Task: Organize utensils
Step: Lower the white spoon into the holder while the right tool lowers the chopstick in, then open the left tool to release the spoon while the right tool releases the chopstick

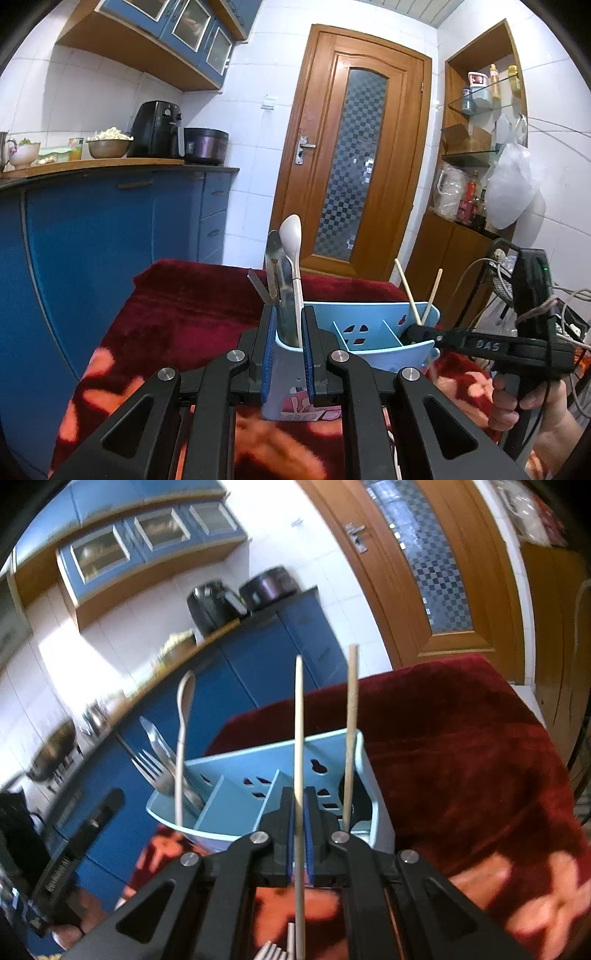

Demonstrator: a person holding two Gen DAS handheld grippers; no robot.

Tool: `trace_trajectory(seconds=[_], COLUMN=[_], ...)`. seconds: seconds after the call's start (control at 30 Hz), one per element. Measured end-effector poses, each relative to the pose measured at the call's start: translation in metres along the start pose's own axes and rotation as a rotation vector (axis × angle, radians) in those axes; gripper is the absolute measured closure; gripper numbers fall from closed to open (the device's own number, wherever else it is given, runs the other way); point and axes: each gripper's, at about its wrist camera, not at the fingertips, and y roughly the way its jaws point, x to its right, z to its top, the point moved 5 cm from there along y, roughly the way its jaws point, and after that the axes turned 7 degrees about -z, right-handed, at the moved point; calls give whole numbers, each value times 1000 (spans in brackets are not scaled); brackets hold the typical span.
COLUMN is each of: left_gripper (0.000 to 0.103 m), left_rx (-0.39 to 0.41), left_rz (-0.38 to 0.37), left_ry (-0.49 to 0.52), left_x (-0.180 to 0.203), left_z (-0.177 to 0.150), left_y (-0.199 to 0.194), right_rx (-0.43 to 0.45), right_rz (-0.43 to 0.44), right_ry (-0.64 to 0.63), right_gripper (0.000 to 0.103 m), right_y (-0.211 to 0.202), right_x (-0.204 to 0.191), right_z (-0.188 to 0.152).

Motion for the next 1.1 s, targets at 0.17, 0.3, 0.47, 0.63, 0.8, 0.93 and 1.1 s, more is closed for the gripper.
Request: trace_trajectory(seconds=[0.17,0.3,0.47,0.63,0.8,0.93,1.1], left_gripper=[90,90,90,90,90,90,90], left_rx=[-26,-48,-63,-79,-93,-107,-114], left_rz=[-4,4,6,12,32,41,42], left_ry=[-1,10,6,-8,-7,-28,-30], left_x=[0,0,-1,-7,-12,-14,-15], left_z=[-3,-7,-10,-12,-15,-16,-16], left_y=[3,6,7,7,9,12,14], right_rx=[-68,-73,-30,55,241,427,579], right_rz=[-44,-67,-62,-29,-73,-78,-137], right_ry=[-76,-122,-153,-141,-184,-160,-134], right_gripper=[96,97,98,98,98,97,97], right_y=[7,9,-4,-30,-70,-89,-79], right_x=[-4,-8,-16,-24,-37,-43,-41], right_z=[7,14,14,29,58,82,96])
